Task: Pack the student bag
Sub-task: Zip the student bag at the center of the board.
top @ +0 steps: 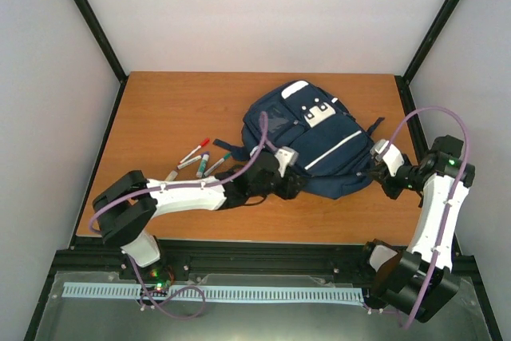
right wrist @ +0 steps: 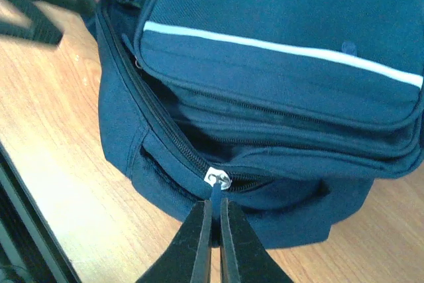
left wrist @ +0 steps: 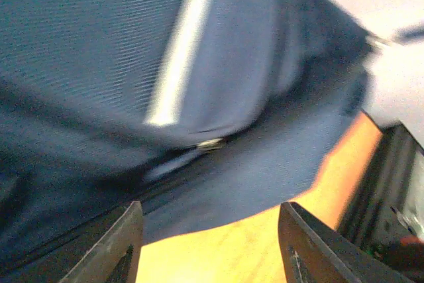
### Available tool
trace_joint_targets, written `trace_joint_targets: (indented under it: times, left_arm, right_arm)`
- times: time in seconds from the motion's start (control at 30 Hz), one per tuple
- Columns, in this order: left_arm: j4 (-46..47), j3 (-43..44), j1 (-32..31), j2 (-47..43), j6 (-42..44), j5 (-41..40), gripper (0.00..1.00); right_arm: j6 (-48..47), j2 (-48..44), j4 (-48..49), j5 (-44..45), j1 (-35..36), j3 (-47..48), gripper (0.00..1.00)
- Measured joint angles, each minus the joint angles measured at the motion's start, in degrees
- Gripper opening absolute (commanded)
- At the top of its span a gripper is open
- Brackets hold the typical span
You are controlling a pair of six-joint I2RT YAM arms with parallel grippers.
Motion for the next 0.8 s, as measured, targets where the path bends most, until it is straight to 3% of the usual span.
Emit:
trace_joint_targets:
  times: [0.1,0.3,0.43,0.57,0.8]
  left_arm:
    - [0.9,4.2,-3.9,0.8,9.2,3.4,0.58]
    - [3.3,13.7,-4.3,9.3,22.4,12.7,0.53]
    - [3.3,20.4,-4.2,17.8,27.7,19.3,0.45]
    - [2.6,25.1,-4.2,23.2,30.4,24.1,0.42]
    - [1.2,31.2,-4.2,29.2,32.4,25.4,0.2]
  right_arm:
    - [-0.7,-0.5,-3.9,-1.5,0.0,3.8,0.03]
    - [-0.2,1.5,-5.1,-0.4,0.0,2.6,0.03]
    - [0.4,4.0,-4.2,0.7,-0.1,0.0,0.03]
    - [1.5,4.3,-3.6,1.0,-0.1,-0.4,0.03]
    - [3.2,5.2,-3.3,1.2,-0.1,-0.4,0.03]
